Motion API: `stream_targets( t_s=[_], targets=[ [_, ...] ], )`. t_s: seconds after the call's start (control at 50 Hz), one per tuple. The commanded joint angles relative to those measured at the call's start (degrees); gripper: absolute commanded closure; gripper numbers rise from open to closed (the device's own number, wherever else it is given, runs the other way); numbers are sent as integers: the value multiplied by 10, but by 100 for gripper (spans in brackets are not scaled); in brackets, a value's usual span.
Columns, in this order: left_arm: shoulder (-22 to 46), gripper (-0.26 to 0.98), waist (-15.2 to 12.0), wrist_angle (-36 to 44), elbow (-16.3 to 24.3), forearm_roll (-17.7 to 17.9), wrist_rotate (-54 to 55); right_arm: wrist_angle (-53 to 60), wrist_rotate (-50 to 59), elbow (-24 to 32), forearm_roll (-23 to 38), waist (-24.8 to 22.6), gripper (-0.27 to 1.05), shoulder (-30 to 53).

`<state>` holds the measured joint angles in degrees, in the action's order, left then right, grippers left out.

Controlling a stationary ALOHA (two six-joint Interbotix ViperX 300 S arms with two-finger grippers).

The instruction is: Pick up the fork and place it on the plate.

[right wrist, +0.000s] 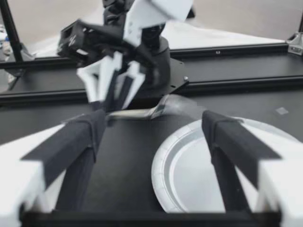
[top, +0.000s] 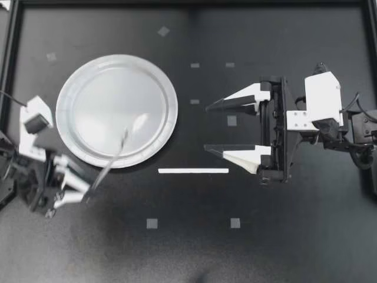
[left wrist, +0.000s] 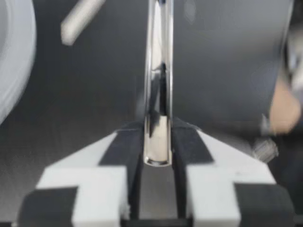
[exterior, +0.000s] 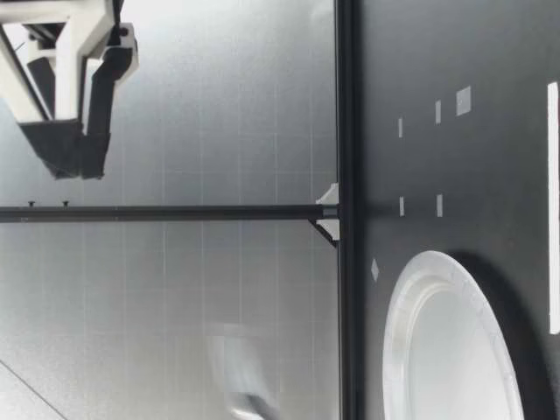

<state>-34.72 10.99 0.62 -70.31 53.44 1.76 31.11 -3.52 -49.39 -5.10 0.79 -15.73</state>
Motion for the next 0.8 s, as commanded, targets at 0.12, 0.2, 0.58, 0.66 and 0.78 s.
stream_targets(
  t_s=[0.12,0.2,0.58,0.66,0.78],
  targets=[
    [20,75,16,-103,-35,48,93,4,3,2,-2,2,-2,2],
    [14,75,17,-106,-46,47,126,4,3,-3,-2,2,-2,6],
    [4,75,16,-149,-98,37,174,7,20,-4,-1,2,-2,28],
    [4,75,15,-143,-105,24,183,8,20,-4,0,2,-2,29],
    [4,75,0,-129,-100,-4,186,15,24,-4,0,2,-2,36]
  ],
)
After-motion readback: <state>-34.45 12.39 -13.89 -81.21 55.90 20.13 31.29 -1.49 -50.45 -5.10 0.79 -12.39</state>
